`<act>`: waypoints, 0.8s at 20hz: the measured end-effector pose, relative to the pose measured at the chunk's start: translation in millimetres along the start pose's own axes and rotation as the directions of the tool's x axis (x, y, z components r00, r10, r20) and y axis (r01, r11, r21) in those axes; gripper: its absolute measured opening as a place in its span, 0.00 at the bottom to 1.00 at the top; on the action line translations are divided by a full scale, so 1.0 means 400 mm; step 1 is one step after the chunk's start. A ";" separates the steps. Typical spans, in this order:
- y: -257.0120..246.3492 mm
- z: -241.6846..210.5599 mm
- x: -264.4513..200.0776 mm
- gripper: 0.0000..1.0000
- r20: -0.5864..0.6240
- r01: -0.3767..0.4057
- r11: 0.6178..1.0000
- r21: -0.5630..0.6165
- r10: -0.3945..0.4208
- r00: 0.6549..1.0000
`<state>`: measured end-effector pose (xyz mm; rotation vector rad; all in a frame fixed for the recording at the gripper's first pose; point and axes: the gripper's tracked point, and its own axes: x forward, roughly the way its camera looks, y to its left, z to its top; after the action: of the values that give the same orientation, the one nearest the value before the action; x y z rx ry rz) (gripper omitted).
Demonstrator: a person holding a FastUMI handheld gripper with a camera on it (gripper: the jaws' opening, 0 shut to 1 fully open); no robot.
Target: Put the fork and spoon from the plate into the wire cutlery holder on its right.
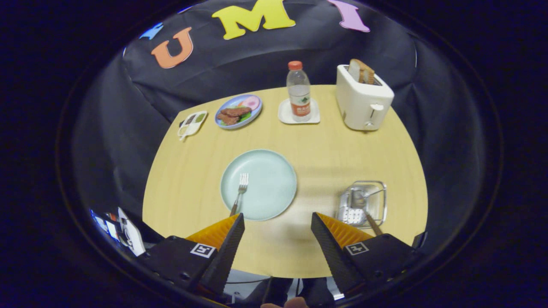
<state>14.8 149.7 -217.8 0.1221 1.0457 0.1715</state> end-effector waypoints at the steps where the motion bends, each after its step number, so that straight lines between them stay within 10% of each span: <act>1: 0.034 -0.018 0.023 0.94 -0.019 -0.006 1.000 -0.002 0.006 1.000; 13: 0.194 -0.168 0.296 0.94 -0.173 0.079 0.995 -0.062 -0.088 0.981; 16: 0.183 -0.179 0.334 0.72 -0.190 0.115 0.988 -0.104 -0.134 0.973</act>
<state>12.1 249.2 -353.3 -0.0455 1.2369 0.1190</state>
